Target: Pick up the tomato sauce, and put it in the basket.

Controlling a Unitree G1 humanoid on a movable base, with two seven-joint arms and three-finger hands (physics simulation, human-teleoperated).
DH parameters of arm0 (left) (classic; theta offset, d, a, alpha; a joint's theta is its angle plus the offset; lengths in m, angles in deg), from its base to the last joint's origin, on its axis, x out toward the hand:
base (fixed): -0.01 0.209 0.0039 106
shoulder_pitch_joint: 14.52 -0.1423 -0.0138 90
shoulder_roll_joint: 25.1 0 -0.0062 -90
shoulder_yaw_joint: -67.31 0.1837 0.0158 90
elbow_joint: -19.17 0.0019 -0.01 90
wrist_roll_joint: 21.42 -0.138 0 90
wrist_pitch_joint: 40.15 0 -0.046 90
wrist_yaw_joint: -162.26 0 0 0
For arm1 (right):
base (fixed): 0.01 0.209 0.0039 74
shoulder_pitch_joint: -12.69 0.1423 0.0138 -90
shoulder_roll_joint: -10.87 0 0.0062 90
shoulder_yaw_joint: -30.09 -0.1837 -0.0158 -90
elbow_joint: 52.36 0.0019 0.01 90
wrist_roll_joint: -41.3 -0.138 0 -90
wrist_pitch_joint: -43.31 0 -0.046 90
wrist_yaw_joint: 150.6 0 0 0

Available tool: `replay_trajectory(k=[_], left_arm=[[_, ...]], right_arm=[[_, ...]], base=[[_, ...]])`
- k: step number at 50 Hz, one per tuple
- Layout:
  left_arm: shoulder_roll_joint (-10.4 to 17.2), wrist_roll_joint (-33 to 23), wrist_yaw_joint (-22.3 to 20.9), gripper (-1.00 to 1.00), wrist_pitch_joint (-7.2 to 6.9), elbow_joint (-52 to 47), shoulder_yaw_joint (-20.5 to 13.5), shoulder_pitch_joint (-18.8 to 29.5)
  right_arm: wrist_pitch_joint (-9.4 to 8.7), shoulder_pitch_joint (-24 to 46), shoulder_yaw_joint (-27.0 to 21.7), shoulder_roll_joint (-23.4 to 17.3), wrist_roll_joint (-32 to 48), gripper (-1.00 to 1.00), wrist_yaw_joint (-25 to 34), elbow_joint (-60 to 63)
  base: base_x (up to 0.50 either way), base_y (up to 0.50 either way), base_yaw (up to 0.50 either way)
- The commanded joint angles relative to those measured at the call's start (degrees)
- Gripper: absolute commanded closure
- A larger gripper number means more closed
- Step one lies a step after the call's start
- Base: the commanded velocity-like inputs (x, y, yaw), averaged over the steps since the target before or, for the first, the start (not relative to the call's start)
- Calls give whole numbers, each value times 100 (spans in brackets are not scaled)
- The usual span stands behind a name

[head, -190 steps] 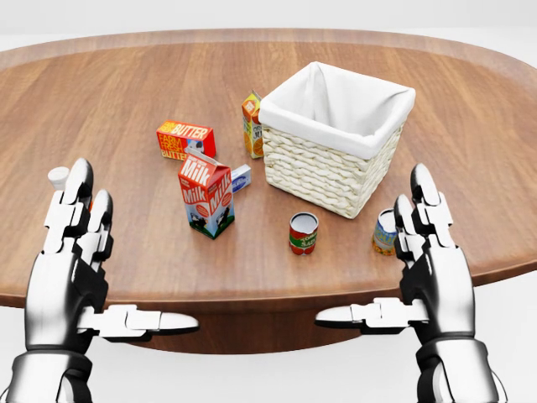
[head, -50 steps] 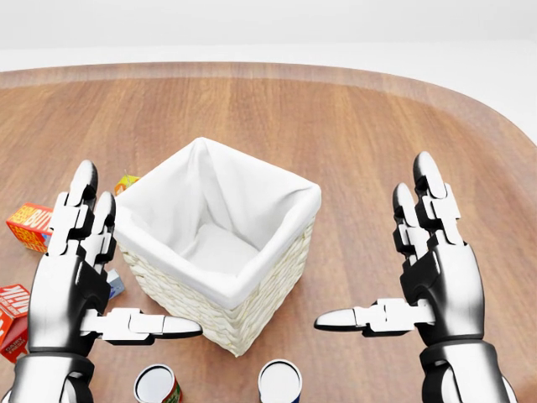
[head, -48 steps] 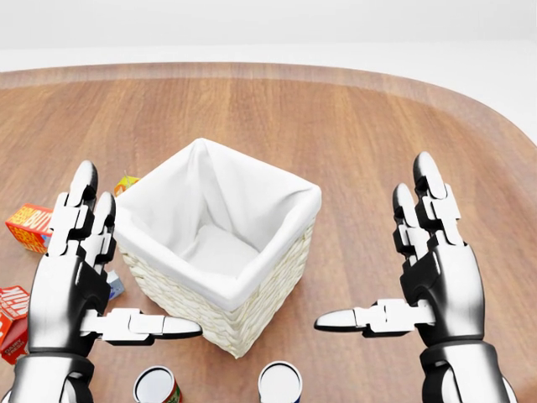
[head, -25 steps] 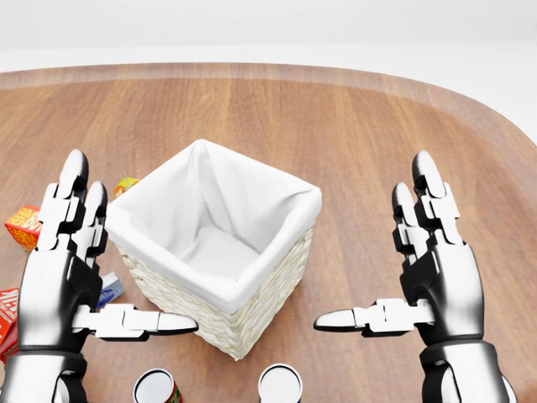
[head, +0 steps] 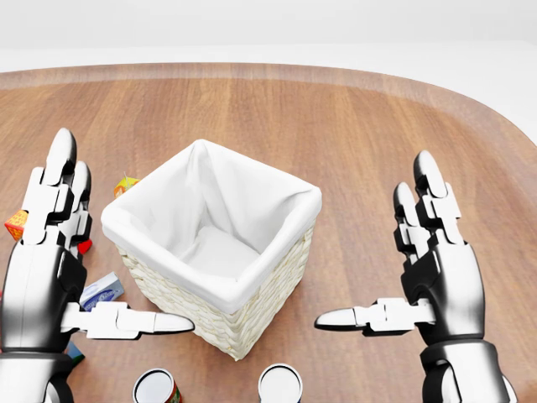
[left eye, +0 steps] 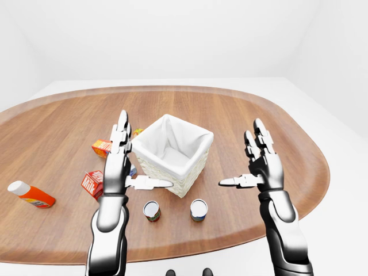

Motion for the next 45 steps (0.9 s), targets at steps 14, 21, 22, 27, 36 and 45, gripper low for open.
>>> replay_trajectory(k=[14,21,22,27,36,45], left_arm=[[30,-1119,-285,-100,0,-628,84,-114],[22,-1369,-385,-100,0,-711,93,-146],[22,-1402,-391,-100,0,-708,96,-148],[22,-1536,-441,-100,0,-745,99,-147],[55,-1882,-576,-100,0,-775,94,-150],[40,-2132,-631,-100,0,-717,99,-140]], right_arm=[[0,55,-39,-17,-26,-100,-16,-46],[0,48,-39,-17,-25,-100,-17,-32],[0,55,-46,-19,-25,-100,-16,-52],[0,74,-70,-28,-38,-100,-23,-24],[0,79,-86,-33,-46,-100,-26,-5],[0,70,-60,-24,-24,-100,-24,-67]], base=[[0,0,0],[0,0,0],[0,0,0],[0,0,0],[0,0,0],[0,0,0]])
